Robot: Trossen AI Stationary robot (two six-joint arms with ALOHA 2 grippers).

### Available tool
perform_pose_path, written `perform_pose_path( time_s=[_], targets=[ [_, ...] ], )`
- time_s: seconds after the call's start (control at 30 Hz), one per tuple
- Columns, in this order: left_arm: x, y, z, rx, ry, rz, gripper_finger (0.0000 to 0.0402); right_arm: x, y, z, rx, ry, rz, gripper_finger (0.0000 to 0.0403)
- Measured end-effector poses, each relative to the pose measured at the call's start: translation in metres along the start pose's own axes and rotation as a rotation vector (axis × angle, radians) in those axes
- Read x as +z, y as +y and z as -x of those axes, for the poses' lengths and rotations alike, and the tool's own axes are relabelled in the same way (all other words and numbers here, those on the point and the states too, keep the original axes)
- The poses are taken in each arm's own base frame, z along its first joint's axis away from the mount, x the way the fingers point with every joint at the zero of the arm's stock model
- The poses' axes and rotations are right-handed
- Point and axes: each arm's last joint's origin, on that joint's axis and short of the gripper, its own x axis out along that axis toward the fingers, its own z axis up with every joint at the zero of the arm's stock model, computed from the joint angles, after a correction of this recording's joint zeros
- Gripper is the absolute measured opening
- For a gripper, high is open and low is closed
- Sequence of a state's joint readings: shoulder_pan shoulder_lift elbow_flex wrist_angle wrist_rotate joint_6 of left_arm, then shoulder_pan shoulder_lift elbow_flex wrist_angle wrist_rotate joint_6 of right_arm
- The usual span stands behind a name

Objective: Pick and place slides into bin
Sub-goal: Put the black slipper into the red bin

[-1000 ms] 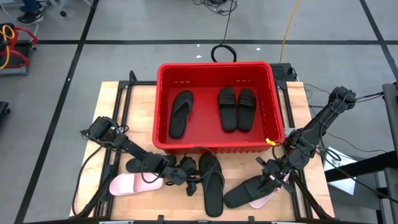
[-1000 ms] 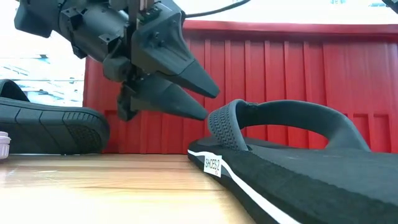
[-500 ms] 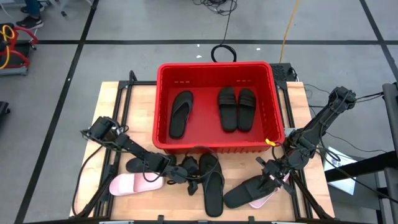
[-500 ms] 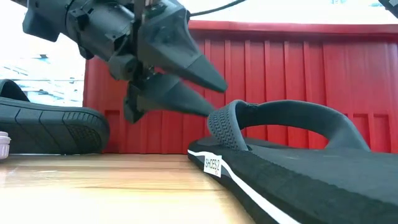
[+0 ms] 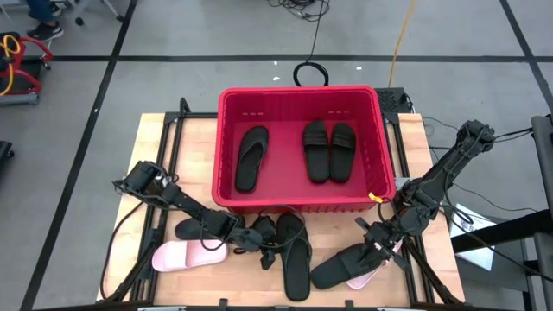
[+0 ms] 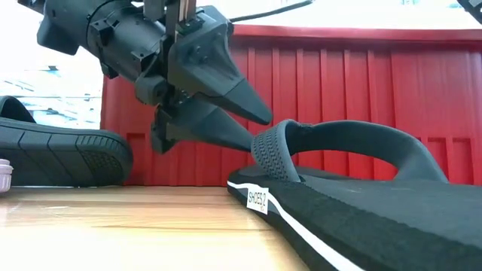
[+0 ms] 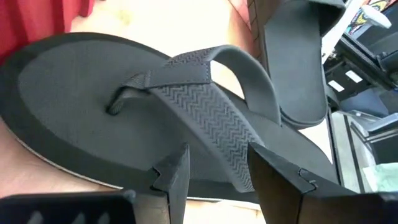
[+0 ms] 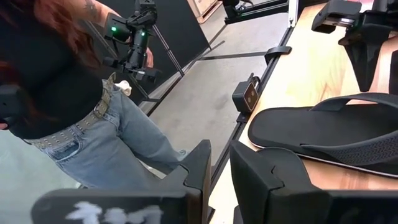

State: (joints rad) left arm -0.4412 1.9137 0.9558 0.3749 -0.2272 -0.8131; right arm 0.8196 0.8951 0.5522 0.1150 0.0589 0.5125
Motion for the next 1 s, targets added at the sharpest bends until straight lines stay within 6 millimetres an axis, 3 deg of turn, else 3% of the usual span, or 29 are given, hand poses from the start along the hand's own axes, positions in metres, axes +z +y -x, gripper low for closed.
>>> perform_pose_path(
  time_s=[0.37, 0.73, 1.0],
  targets=[
    [0.002, 0.002, -0.001, 0.005, -0.002, -0.010, 0.0157, 0.002, -0.004, 0.000, -0.019, -0.010, -0.002, 0.0050],
    [-0.005, 0.006, -0.017, -0.090, -0.008, 0.046, 0.0157, 0.006, -0.011, 0.000, -0.053, -0.029, -0.010, 0.0050],
    [0.001, 0.001, -0.017, -0.208, 0.007, 0.043, 0.0157, 0.006, -0.011, 0.000, -0.054, -0.029, -0.011, 0.0050]
  ],
)
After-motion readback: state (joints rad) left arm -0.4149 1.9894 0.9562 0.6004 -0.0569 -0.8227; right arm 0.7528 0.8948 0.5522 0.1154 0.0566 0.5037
